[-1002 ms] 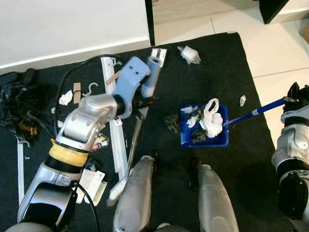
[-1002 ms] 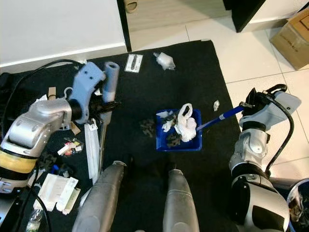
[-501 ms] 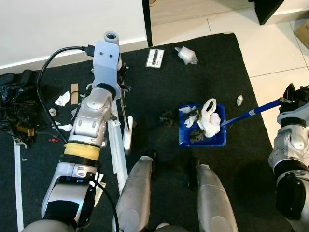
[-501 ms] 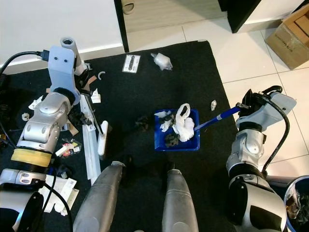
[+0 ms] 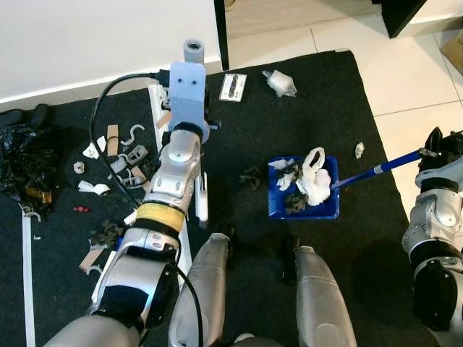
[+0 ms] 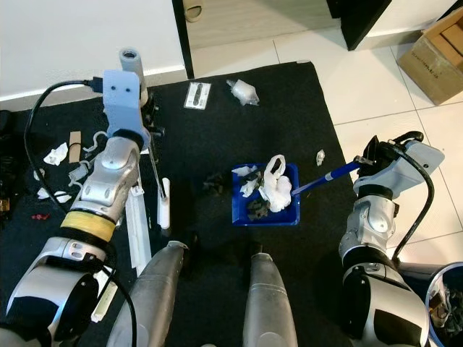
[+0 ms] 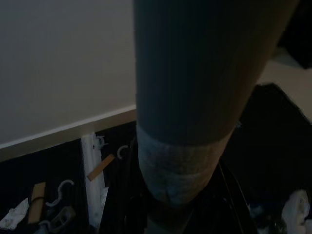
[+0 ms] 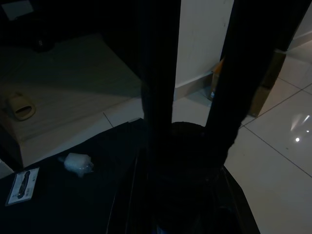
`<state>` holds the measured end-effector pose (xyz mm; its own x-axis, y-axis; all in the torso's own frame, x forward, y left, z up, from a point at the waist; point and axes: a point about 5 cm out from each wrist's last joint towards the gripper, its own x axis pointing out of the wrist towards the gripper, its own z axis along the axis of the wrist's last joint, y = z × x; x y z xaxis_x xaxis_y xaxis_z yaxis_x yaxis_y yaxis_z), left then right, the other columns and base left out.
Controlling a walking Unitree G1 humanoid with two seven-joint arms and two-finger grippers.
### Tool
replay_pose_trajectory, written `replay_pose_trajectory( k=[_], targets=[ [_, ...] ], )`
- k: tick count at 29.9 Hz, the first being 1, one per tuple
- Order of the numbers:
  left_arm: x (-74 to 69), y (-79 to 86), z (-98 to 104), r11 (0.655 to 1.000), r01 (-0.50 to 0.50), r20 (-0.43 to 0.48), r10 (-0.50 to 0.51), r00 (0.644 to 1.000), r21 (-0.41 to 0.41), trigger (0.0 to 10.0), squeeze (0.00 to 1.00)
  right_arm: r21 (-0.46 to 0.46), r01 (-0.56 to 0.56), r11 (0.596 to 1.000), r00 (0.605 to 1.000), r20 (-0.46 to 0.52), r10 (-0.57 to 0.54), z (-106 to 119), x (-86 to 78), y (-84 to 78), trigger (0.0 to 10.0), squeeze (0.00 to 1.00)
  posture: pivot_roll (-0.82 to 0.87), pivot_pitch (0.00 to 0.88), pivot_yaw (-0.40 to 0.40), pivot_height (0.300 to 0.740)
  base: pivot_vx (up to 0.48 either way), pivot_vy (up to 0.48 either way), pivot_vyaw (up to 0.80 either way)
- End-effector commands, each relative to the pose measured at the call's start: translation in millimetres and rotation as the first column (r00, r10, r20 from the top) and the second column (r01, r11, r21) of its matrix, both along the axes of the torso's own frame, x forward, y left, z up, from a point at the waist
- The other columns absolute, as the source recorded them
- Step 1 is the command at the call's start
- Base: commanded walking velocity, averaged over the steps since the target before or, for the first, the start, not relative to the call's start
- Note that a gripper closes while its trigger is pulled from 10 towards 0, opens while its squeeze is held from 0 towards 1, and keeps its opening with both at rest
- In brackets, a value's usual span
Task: Sweep floor
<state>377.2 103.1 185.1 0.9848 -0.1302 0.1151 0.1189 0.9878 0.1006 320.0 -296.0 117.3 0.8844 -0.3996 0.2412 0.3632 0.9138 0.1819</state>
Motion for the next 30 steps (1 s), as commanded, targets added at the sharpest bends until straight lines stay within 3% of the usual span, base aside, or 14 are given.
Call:
replay_pose_trajectory(
  k=[1,3,10,11,12,13,15,21,24,27,30],
  targets=[
    [-3.2,-17.0,3,0.998,0.067,0.04,-0.066,0.997,-0.02,10.0,0.0,0.042,0.006,0.999,0.997,-0.078,-0.003,-22,-9.2,2.8,10.0,0.0,0.15,0.397,0.039,0.74,0.0,0.0,0.0],
    [-4.5,-33.8,9,0.992,0.105,0.064,-0.1,0.993,-0.072,10.0,0.0,0.042,0.005,0.999,0.997,-0.077,-0.001,-22,-8.7,2.7,10.0,0.0,0.15,0.396,0.038,0.74,0.0,0.0,0.0],
    [-4.5,-60.8,26,0.97,0.157,0.102,-0.14,0.985,-0.186,10.0,0.0,0.04,0.005,0.999,0.997,-0.076,-0.002,-20,-8.0,1.7,10.0,0.0,0.15,0.396,0.036,0.74,0.0,0.0,0.0],
    [-5.8,-66.4,28,0.961,0.189,0.104,-0.171,0.98,-0.201,10.0,0.0,0.04,0.004,0.999,0.997,-0.076,-0.001,-20,-8.0,1.8,10.0,0.0,0.15,0.396,0.036,0.74,0.0,0.0,0.0],
    [-10.0,-77.1,31,0.94,0.279,0.103,-0.263,0.959,-0.198,10.0,0.0,0.039,0.004,0.999,0.997,-0.076,-0.001,-21,-8.2,1.9,10.0,0.0,0.15,0.396,0.037,0.74,0.0,0.0,0.0],
    [-10.0,-77.1,31,0.94,0.279,0.103,-0.263,0.959,-0.198,10.0,0.0,0.039,0.004,0.999,0.997,-0.076,-0.001,-21,-8.2,1.9,10.0,0.0,0.15,0.396,0.037,0.74,0.0,0.0,0.0],
    [-17.7,-86.1,32,0.899,0.399,0.109,-0.385,0.916,-0.179,10.0,0.0,0.039,0.004,0.999,0.997,-0.075,-0.001,-21,-8.3,2.2,10.0,0.0,0.15,0.393,0.037,0.74,0.0,0.0,0.0],
    [-28.5,-89.7,31,0.852,0.503,0.093,-0.494,0.864,-0.146,10.0,0.0,0.041,0.006,0.999,0.997,-0.077,-0.003,-21,-8.7,1.9,10.0,0.0,0.15,0.386,0.039,0.74,0.0,0.0,0.0],
    [-37.9,-85.7,30,0.808,0.577,0.055,-0.575,0.817,-0.117,10.0,0.0,0.043,0.009,0.999,0.997,-0.074,-0.006,-21,-8.6,1.2,10.0,0.0,0.16,0.379,0.042,0.74,0.0,0.0,0.0],
    [-41.2,-85.0,31,0.795,0.595,0.048,-0.594,0.803,-0.121,10.0,0.0,0.043,0.01,0.999,0.997,-0.074,-0.007,-20,-8.4,0.9,10.0,0.0,0.16,0.376,0.041,0.74,0.0,0.0,0.0],
    [-53.8,-85.5,31,0.764,0.634,0.019,-0.637,0.771,-0.119,10.0,0.0,0.046,0.013,0.999,0.997,-0.073,-0.01,-20,-8.2,0.4,10.0,0.0,0.17,0.376,0.04,0.74,0.0,0.0,0.0]
  ],
)
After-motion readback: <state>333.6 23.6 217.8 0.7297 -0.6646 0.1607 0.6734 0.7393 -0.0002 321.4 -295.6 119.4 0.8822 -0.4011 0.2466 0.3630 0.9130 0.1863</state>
